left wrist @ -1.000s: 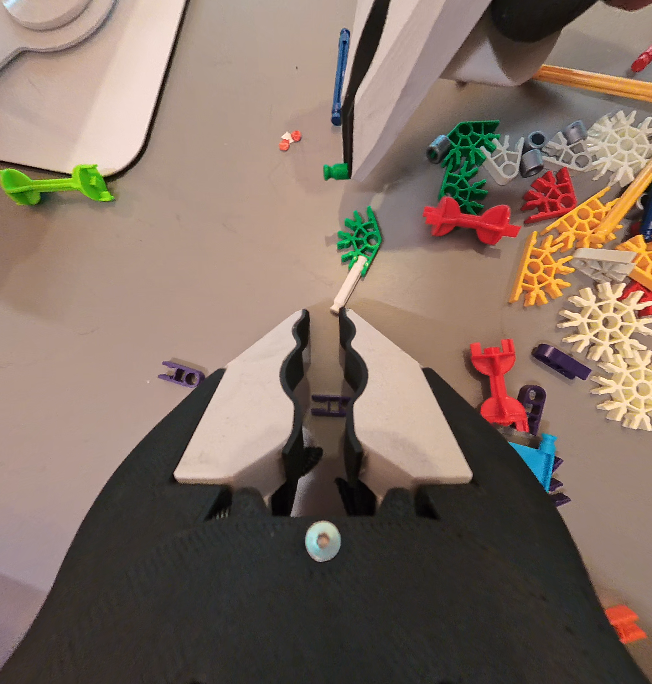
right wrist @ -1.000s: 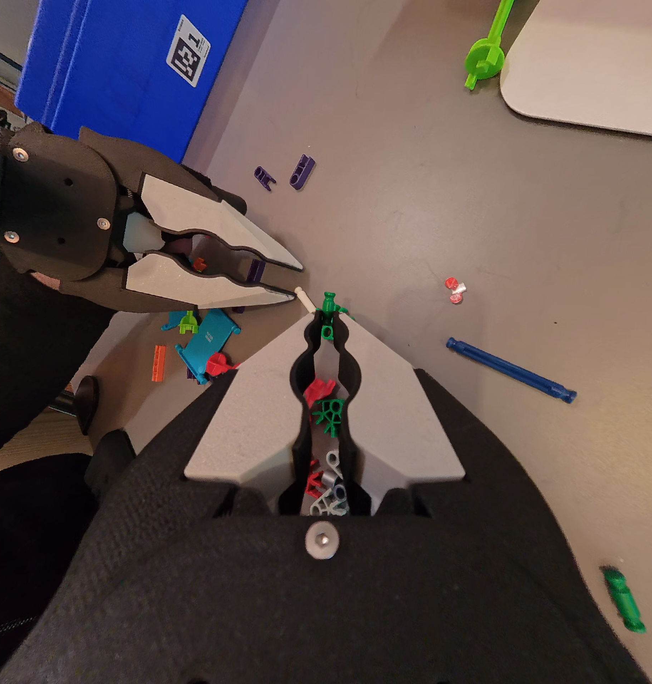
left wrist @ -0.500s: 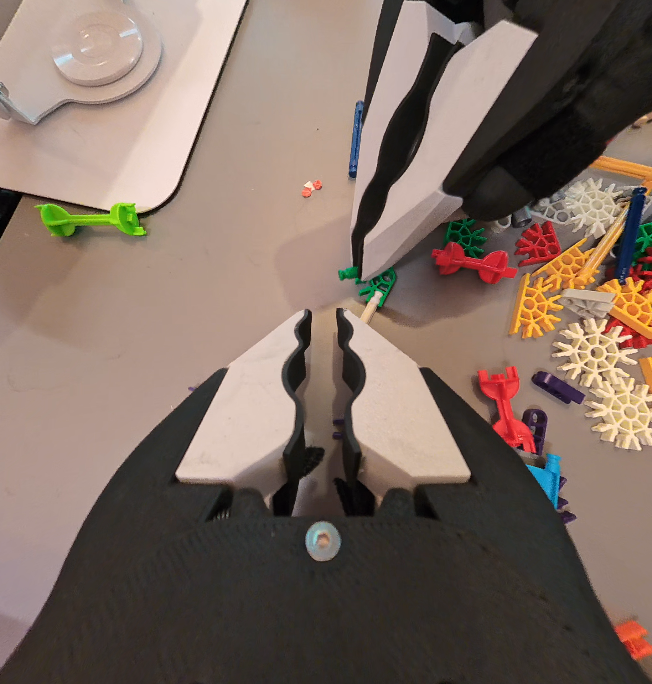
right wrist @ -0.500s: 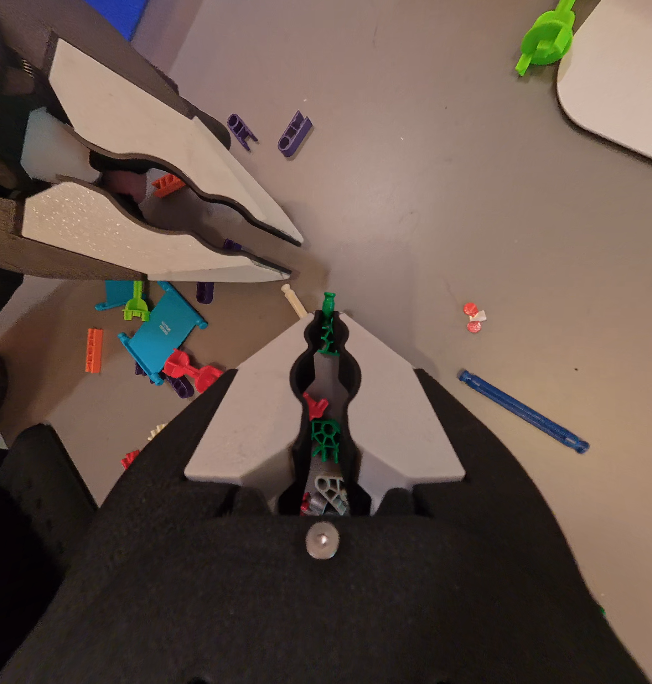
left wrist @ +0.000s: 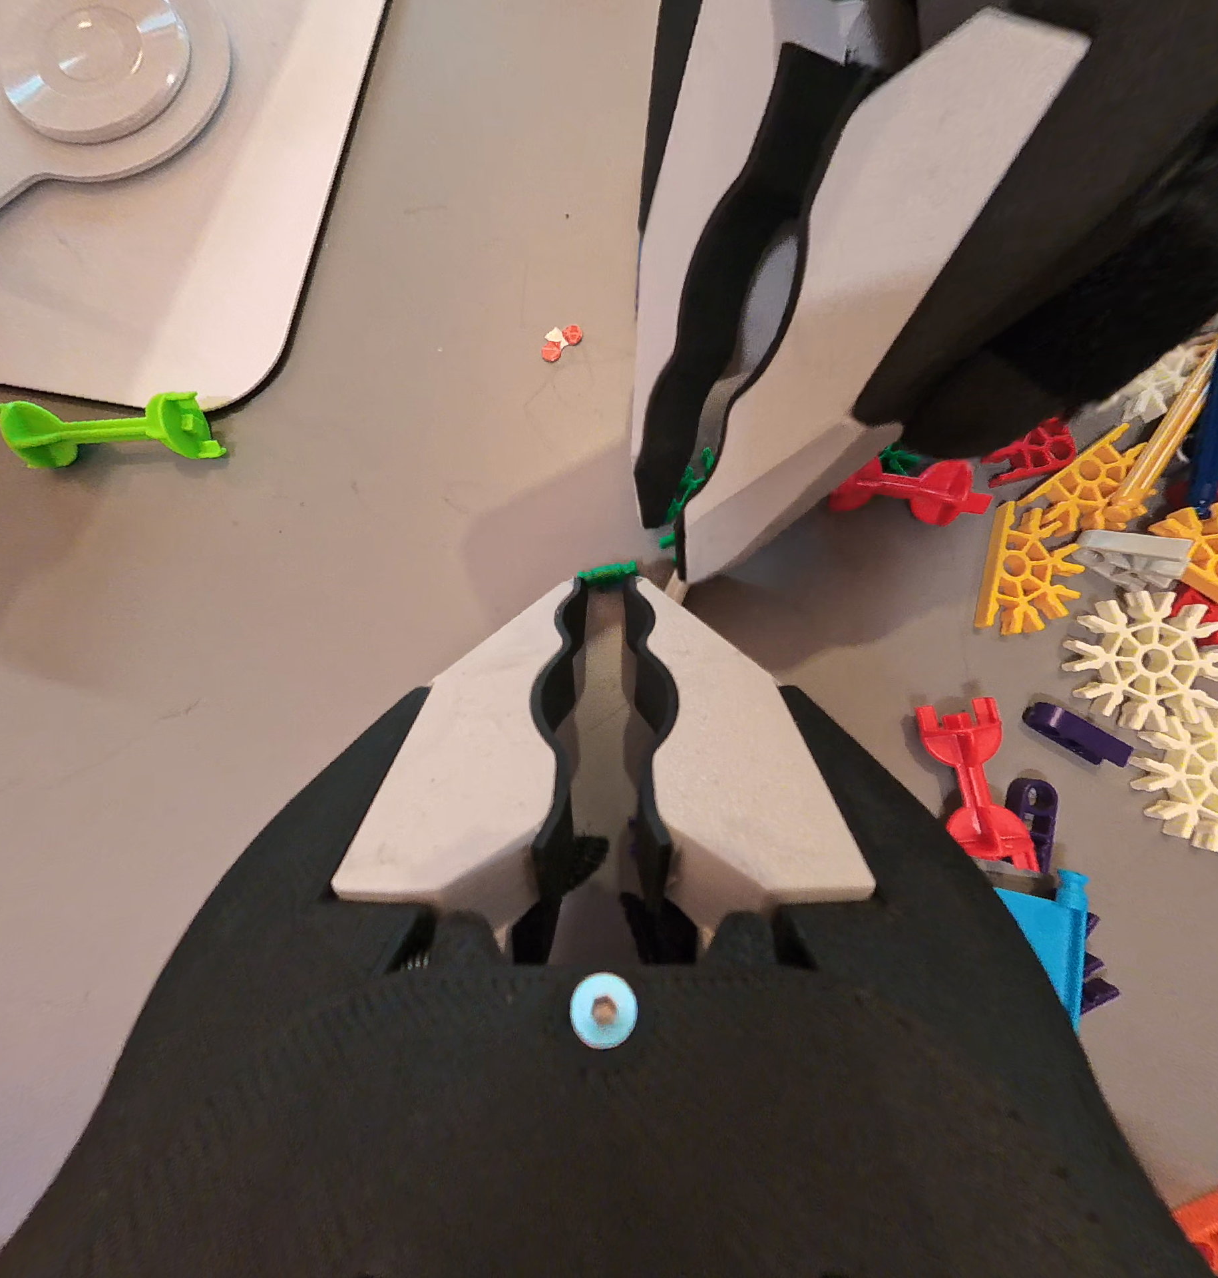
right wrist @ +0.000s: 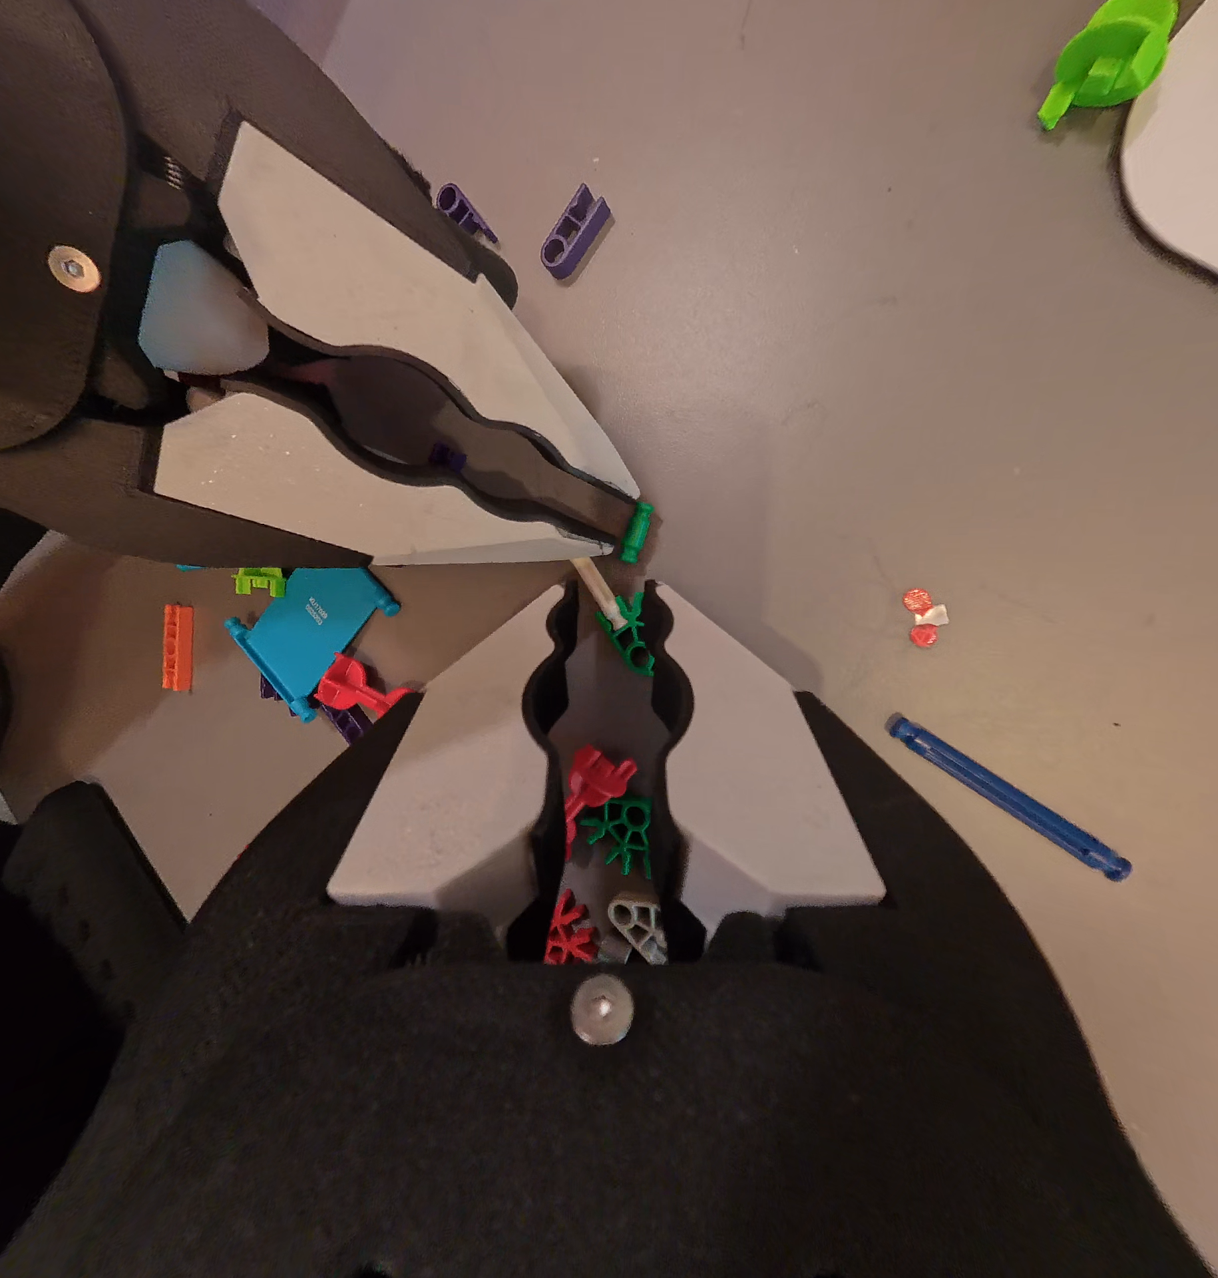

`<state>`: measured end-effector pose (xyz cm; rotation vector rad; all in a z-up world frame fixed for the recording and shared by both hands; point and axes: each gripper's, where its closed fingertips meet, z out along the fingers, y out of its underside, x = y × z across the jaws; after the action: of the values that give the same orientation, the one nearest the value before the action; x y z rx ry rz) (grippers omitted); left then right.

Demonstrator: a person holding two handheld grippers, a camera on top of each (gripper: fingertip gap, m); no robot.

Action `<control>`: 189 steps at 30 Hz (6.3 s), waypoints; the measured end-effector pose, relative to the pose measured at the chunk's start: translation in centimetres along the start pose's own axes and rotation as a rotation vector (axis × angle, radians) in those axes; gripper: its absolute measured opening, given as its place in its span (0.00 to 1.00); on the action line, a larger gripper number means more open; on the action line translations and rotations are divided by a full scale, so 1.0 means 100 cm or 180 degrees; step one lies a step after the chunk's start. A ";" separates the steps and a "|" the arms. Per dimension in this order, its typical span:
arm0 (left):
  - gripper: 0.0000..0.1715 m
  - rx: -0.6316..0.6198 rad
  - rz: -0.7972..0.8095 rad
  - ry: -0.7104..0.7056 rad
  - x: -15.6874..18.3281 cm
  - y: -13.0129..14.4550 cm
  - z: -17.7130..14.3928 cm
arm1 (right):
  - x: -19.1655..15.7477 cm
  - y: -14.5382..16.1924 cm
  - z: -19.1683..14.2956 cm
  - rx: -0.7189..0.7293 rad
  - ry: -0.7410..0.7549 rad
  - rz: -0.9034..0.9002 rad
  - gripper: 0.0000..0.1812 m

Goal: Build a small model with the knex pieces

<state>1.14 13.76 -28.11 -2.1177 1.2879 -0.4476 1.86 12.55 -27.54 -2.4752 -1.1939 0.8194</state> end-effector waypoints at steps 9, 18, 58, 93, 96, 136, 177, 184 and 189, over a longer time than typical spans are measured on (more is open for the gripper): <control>0.04 -0.0037 0.0150 0.0006 -0.009 0.000 -0.006 | 0.004 -0.002 -0.014 0.0051 0.0042 -0.0251 0.07; 0.04 -0.0422 0.0782 0.0332 -0.006 0.005 0.005 | 0.005 0.002 -0.015 0.0180 -0.0061 -0.0224 0.07; 0.07 -0.0173 0.0256 0.0396 0.021 0.013 -0.005 | 0.006 0.002 0.000 -0.0151 0.0028 0.0097 0.01; 0.05 -0.0113 0.0335 0.0426 0.020 0.010 -0.001 | 0.008 0.002 0.004 -0.0448 0.0197 -0.0176 0.01; 0.05 -0.0108 0.0340 0.0431 0.021 0.009 -0.001 | 0.007 -0.001 0.004 -0.0408 0.0178 -0.0165 0.00; 0.02 -0.0091 0.0192 0.0467 0.027 0.016 -0.007 | -0.008 -0.009 0.006 -0.0589 -0.0004 -0.0453 0.05; 0.08 -0.0041 -0.0518 0.0048 0.018 0.059 -0.050 | -0.042 -0.004 0.038 -0.1249 -0.0607 -0.3621 0.05; 0.08 0.0000 -0.0579 0.0018 0.017 0.061 -0.052 | -0.037 -0.012 0.039 -0.1162 -0.0573 -0.2999 0.02; 0.09 0.0072 -0.0504 0.0004 0.012 0.050 -0.050 | -0.024 -0.020 0.015 -0.0933 -0.0559 -0.1719 0.02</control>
<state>-4.59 9.38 -27.63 -2.2093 1.1150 -0.5276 -1.49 11.89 -26.96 -2.1295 -2.0485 0.7537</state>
